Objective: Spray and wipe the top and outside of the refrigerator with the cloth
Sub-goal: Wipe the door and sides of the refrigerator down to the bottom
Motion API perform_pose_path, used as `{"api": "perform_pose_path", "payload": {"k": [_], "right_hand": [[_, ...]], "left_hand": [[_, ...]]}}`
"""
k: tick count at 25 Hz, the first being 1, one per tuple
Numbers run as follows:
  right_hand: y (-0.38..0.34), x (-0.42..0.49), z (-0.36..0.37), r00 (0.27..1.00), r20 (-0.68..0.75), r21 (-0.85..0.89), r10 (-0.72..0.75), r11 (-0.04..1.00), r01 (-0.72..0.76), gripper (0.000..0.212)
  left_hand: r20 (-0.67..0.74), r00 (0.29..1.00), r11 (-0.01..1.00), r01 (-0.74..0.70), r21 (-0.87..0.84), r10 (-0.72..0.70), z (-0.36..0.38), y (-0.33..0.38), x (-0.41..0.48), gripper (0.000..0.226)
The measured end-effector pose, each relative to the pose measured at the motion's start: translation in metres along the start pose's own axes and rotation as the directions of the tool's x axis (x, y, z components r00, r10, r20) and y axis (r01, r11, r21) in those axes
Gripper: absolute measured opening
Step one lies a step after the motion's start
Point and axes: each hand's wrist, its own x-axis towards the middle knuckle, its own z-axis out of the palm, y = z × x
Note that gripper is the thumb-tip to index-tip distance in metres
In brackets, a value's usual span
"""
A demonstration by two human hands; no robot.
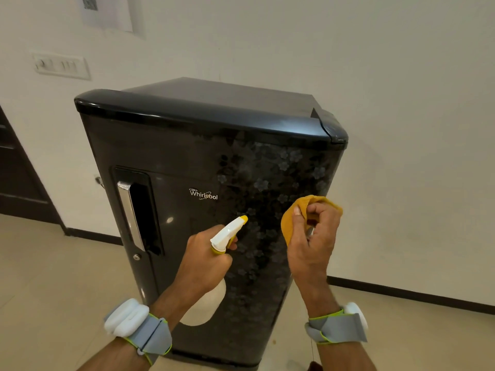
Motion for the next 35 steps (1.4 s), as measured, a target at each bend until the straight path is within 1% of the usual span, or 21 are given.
{"api": "perform_pose_path", "payload": {"k": [4,6,9,10,11,13,16,17,18,20,21,22,23,25,26,27,28,31,32,33,35], "right_hand": [[0.005,0.022,0.02,0.989,-0.002,-0.201,-0.147,0.969,0.144,0.017],[0.01,0.019,0.03,0.965,0.087,-0.257,-0.249,0.93,0.263,0.013],[0.035,0.006,0.037,0.803,0.404,-0.324,-0.439,0.752,0.574,0.022],[0.046,0.002,0.033,0.751,0.482,-0.346,-0.452,0.689,0.637,0.034],[0.054,-0.001,0.028,0.742,0.504,-0.366,-0.441,0.669,0.647,0.042],[0.055,0.008,0.023,0.818,0.409,-0.41,-0.406,0.719,0.562,0.038],[0.02,0.043,0.04,0.887,0.243,-0.378,-0.393,0.804,0.459,0.008],[0.011,0.052,0.049,0.861,0.281,-0.364,-0.425,0.783,0.505,0.011],[0.008,0.055,0.055,0.789,0.381,-0.363,-0.482,0.706,0.608,0.023],[0.026,0.044,0.055,0.579,0.59,-0.342,-0.563,0.476,0.811,0.05],[0.038,0.035,0.049,0.545,0.622,-0.352,-0.563,0.42,0.836,0.059],[0.049,0.028,0.046,0.577,0.589,-0.382,-0.566,0.433,0.816,0.062],[0.054,0.024,0.047,0.655,0.516,-0.421,-0.552,0.502,0.755,0.06],[0.037,0.03,0.054,0.803,0.35,-0.44,-0.482,0.672,0.595,0.042],[0.023,0.036,0.061,0.843,0.292,-0.435,-0.452,0.722,0.538,0.027],[0.012,0.041,0.069,0.851,0.289,-0.439,-0.439,0.729,0.526,0.018],[0.006,0.041,0.078,0.815,0.361,-0.438,-0.454,0.689,0.577,0.02],[0.022,0.034,0.068,0.508,0.653,-0.368,-0.562,0.351,0.861,0.051],[0.031,0.034,0.057,0.487,0.678,-0.364,-0.551,0.324,0.873,0.054],[0.039,0.035,0.046,0.522,0.66,-0.382,-0.54,0.358,0.852,0.051],[0.037,0.038,0.034,0.657,0.558,-0.449,-0.506,0.482,0.752,0.03]], "left_hand": [[-0.067,0.997,0.994,-0.038,-0.098,0.031,0.001,0.015,0.007,0.046],[-0.087,0.995,0.991,-0.063,-0.121,0.053,0.002,0.024,0.014,0.047],[-0.102,0.993,0.99,-0.078,-0.121,0.066,0.005,0.031,0.026,0.046],[-0.11,0.992,0.989,-0.074,-0.128,0.06,0.006,0.031,0.03,0.046],[-0.121,0.991,0.989,-0.074,-0.129,0.059,0.006,0.029,0.03,0.046],[-0.14,0.988,0.988,-0.085,-0.132,0.067,0.006,0.028,0.033,0.046],[-0.152,0.986,0.987,-0.089,-0.137,0.067,0.006,0.033,0.036,0.046],[-0.163,0.984,0.986,-0.094,-0.137,0.071,0.006,0.034,0.039,0.046],[-0.175,0.982,0.986,-0.1,-0.136,0.076,0.006,0.035,0.041,0.046],[-0.191,0.977,0.985,-0.117,-0.125,0.092,0.004,0.037,0.045,0.043],[-0.199,0.975,0.986,-0.121,-0.117,0.096,0.002,0.036,0.045,0.043],[-0.217,0.972,0.986,-0.122,-0.115,0.095,-0.002,0.035,0.045,0.044],[-0.228,0.969,0.985,-0.121,-0.12,0.091,-0.006,0.033,0.045,0.045],[-0.245,0.966,0.984,-0.115,-0.137,0.079,-0.015,0.032,0.042,0.049],[-0.258,0.963,0.984,-0.119,-0.134,0.081,-0.019,0.031,0.041,0.05],[-0.266,0.961,0.984,-0.118,-0.13,0.08,-0.023,0.032,0.042,0.05],[-0.274,0.959,0.986,-0.11,-0.124,0.073,-0.026,0.03,0.043,0.049],[-0.291,0.953,0.988,-0.117,-0.097,0.085,-0.031,0.028,0.045,0.046],[-0.293,0.953,0.988,-0.116,-0.1,0.082,-0.033,0.026,0.045,0.046],[-0.293,0.953,0.987,-0.115,-0.112,0.077,-0.034,0.024,0.044,0.046],[-0.289,0.955,0.985,-0.108,-0.132,0.066,-0.035,0.021,0.042,0.046]]}}
